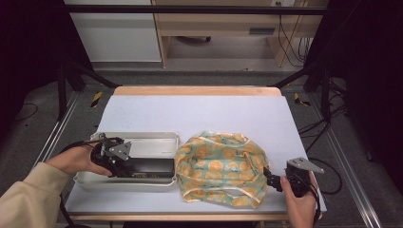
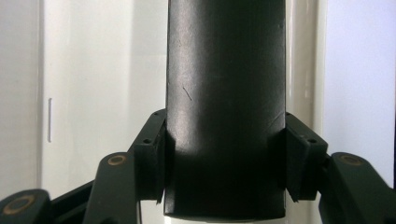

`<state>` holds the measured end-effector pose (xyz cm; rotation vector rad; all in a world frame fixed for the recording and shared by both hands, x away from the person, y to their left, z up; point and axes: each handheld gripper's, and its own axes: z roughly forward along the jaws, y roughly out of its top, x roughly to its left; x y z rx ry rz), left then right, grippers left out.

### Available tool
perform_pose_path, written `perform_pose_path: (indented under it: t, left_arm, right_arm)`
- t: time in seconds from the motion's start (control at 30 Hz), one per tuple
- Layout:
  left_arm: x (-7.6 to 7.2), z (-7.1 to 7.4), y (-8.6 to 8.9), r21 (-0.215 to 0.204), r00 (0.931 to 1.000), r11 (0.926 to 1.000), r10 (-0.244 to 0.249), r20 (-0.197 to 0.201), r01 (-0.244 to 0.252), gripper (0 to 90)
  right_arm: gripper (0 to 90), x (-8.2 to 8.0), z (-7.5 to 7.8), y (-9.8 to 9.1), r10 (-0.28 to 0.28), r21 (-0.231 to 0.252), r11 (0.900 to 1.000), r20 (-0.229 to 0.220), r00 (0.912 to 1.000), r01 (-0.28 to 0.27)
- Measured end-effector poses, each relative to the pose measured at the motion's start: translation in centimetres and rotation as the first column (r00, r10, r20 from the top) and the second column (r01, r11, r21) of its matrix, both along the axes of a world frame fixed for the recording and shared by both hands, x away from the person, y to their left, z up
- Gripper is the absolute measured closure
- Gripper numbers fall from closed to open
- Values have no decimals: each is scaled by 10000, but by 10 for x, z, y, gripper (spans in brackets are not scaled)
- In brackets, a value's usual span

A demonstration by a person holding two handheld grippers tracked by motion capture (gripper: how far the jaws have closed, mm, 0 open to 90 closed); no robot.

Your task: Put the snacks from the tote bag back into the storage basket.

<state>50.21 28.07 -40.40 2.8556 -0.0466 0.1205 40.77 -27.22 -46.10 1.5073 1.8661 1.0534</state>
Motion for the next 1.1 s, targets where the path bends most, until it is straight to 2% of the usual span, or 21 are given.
perform_pose_path:
  t: [0.47, 0.83, 1.1]
  left_arm:
    - [3, -6, 1, -138, 10000, 9999, -97, 21, 98, 432]
    - [4, -12, 1, 113, 9998, 9998, -194, 52, 193, 429]
    - [5, -13, 2, 62, 9999, 9999, -102, 41, 101, 403]
  right_arm:
    - [84, 1, -1, 1, 109, -15, 9999, -52, 9999, -109]
    - [83, 1, -1, 2, 168, -46, 9998, -54, 9998, -168]
    - [82, 1, -2, 2, 192, -85, 9998, -57, 9998, -192]
